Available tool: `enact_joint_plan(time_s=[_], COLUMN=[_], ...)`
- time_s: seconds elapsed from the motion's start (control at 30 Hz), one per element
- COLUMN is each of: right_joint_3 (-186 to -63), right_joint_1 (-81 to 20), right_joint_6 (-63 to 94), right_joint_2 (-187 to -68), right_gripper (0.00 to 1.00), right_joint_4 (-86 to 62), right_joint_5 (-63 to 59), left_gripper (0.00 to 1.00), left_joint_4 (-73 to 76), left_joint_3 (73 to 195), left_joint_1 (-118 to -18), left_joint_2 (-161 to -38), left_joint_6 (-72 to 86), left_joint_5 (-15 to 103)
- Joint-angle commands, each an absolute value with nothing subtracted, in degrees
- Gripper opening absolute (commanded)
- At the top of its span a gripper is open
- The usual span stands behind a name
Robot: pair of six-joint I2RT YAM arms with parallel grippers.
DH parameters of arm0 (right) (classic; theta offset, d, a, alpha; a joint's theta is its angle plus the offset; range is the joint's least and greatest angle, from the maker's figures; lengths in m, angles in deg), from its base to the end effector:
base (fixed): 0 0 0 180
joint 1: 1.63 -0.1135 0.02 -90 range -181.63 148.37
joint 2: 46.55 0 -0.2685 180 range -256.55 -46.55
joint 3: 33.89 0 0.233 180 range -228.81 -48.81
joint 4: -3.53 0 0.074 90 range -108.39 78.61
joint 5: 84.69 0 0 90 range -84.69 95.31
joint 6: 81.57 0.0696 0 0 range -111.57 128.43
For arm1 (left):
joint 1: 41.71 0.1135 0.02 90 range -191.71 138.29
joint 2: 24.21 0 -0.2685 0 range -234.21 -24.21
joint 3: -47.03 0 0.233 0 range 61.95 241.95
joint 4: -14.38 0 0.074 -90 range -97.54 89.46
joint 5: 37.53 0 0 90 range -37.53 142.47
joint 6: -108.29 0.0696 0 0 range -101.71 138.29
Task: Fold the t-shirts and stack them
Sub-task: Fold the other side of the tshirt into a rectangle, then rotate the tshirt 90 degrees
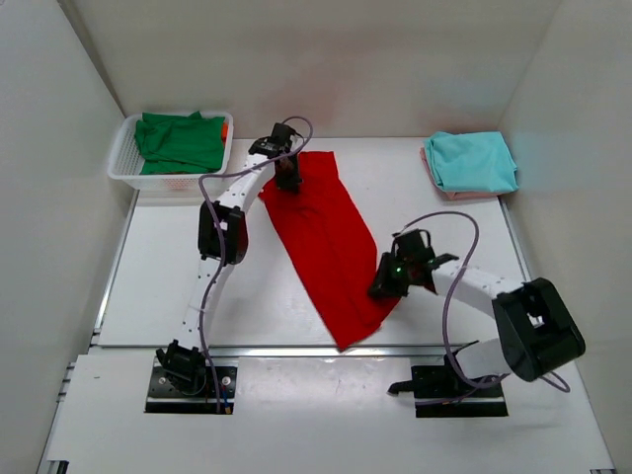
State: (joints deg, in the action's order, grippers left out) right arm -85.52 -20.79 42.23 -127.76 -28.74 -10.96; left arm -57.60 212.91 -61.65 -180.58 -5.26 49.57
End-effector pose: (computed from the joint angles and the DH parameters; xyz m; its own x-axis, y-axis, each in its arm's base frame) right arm 0.2279 0.0998 0.1397 -0.9368 0.2398 -0.2546 0.0978 0.8785 0.4677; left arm 0.5272 -0.1950 0.1324 -0.9090 -0.0947 -0.4058 -0.0007 0.9742 -0.2258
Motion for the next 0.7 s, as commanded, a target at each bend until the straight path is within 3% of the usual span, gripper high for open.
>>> enact_joint_plan(time_s=[0.0, 0.07, 0.13, 0.2, 0.27, 0.33, 0.43, 0.5, 0.57, 0.67], right_joint_3=[-76.61, -74.31, -74.91, -76.14, -77.72, -79.3, -82.9, -85.89, -87.4, -83.03], right_joint_1=[-32.09, -38.5, -43.36, -46.01, -47.24, -48.03, -48.48, -48.74, -50.32, -52.95], right_joint_6=[61.55, 66.67, 68.63, 68.63, 67.59, 66.1, 63.37, 61.7, 62.04, 61.08], right_joint_2=[-123.31, -122.23, -124.15, -126.97, -130.65, -133.28, -138.12, -139.98, -138.94, -132.02], right_gripper=[0.19, 0.15, 0.14, 0.15, 0.15, 0.16, 0.2, 0.19, 0.16, 0.17], right_joint_4=[-19.24, -11.68, -8.15, -6.48, -5.16, -5.24, -7.68, -13.37, -18.76, -16.85], right_joint_5=[-9.19, -4.31, -1.65, -1.28, -1.98, -2.95, -5.58, -3.76, -0.85, 0.56], left_gripper=[0.01, 0.03, 0.07, 0.08, 0.08, 0.07, 0.06, 0.06, 0.06, 0.06], left_joint_4=[-55.97, -53.89, -58.61, -58.47, -49.9, -46.69, -47.48, -43.97, -39.67, -38.25], left_joint_3=[202.86, 199.23, 212.0, 216.71, 207.03, 204.6, 214.15, 211.56, 207.77, 213.54], left_joint_1=[-59.81, -61.03, -61.83, -62.19, -61.75, -61.31, -60.43, -59.47, -58.5, -57.44], left_joint_2=[-177.0, -175.99, -182.29, -184.34, -180.5, -180.56, -186.08, -185.23, -183.21, -184.25], left_joint_6=[-4.31, -2.82, -1.23, -1.83, -2.71, -3.16, -5.6, -6.93, -7.46, -8.95], left_joint_5=[42.36, 43.93, 42.11, 40.09, 37.71, 37.26, 34.38, 33.92, 34.71, 32.45])
